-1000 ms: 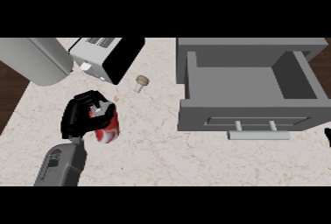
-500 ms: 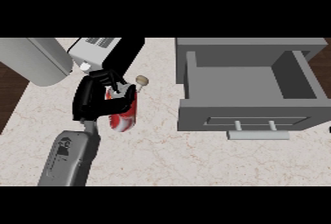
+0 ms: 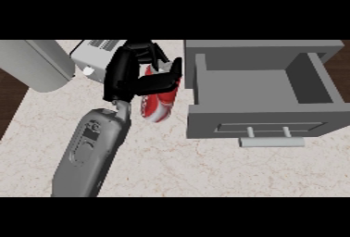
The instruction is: Pick up the can, place it into the drawer and close the drawer
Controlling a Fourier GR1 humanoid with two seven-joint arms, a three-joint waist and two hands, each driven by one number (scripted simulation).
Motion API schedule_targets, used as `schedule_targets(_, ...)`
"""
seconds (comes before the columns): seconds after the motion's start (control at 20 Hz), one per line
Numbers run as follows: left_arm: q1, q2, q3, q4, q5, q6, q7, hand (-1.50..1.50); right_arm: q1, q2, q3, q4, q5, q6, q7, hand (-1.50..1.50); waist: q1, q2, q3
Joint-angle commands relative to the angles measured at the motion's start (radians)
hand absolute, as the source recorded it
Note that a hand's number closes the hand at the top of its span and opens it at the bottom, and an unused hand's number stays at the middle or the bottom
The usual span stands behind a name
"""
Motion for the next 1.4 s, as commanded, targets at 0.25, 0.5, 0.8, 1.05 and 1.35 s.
schedule_targets(0.25, -0.273, -0.001, -0.131, 0.200, 0.070, 0.210, 0.015, 1.50, -0.018, 0.004, 0.002, 0.009, 0.007, 0.003, 0.003, -1.50, -0.012, 0.003, 0.000)
schedule_targets(0.5, -0.499, -0.001, -0.045, 0.409, 0.102, 0.185, 0.029, 1.50, 0.005, 0.014, 0.011, 0.007, 0.010, 0.015, -0.011, -1.50, -0.021, 0.006, 0.000)
schedule_targets(0.8, -0.612, -0.001, -0.126, 0.499, 0.170, 0.253, 0.050, 1.50, -0.060, 0.000, 0.006, 0.048, 0.030, -0.001, -0.002, -1.50, -0.015, 0.004, 0.000)
schedule_targets(1.05, -0.758, -0.001, -0.126, 0.679, 0.236, 0.275, 0.019, 1.50, -0.069, 0.011, 0.003, 0.067, 0.032, -0.004, -0.023, -1.50, -0.038, 0.012, 0.002)
schedule_targets(1.35, -0.732, -0.001, -0.223, 0.747, 0.330, 0.291, -0.076, 1.50, -0.070, 0.015, 0.020, 0.063, 0.050, 0.001, -0.021, -1.50, -0.040, 0.011, 0.001)
